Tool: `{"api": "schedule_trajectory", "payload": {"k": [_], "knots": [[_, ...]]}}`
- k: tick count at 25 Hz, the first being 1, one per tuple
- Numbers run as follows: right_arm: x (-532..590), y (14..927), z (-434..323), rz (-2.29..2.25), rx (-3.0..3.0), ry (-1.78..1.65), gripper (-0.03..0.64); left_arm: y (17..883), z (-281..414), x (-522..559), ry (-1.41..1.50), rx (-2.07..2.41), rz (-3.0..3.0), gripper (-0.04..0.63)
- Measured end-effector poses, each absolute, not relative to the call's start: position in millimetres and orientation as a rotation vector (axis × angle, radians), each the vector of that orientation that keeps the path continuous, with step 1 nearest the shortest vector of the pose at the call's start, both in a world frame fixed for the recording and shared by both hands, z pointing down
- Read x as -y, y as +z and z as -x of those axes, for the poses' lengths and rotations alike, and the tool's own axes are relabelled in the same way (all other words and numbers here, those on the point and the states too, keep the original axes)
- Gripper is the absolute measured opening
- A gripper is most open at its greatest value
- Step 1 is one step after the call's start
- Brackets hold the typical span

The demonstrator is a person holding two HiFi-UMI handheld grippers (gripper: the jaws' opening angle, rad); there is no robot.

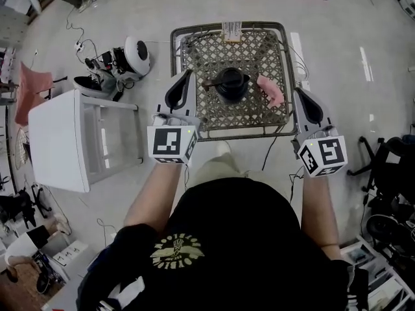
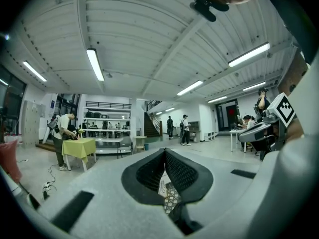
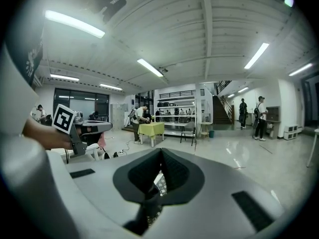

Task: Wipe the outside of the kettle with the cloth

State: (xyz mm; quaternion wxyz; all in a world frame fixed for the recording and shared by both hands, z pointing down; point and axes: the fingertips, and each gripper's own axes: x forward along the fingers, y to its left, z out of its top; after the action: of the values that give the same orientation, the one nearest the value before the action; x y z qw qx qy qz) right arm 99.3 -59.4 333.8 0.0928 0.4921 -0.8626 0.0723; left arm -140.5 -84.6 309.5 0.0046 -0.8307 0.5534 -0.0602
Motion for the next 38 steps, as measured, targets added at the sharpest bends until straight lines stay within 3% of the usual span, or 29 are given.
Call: {"api": "schedule_trajectory", "payload": {"k": [9,21,38], "knots": [[81,341,-100,-1.482,2.512,0.241,0.011,321,147,121,-0.196,-1.713,2.639,0.008],[139,386,-112,-1.305,2.494,0.342,0.012,384,103,162,-0.305,-1.744,2.745,0.008],[150,576,-127,-0.925,2.191,0.671,0.014,490,67,215,-0.475,-1.731,2.815,0.008]]}}
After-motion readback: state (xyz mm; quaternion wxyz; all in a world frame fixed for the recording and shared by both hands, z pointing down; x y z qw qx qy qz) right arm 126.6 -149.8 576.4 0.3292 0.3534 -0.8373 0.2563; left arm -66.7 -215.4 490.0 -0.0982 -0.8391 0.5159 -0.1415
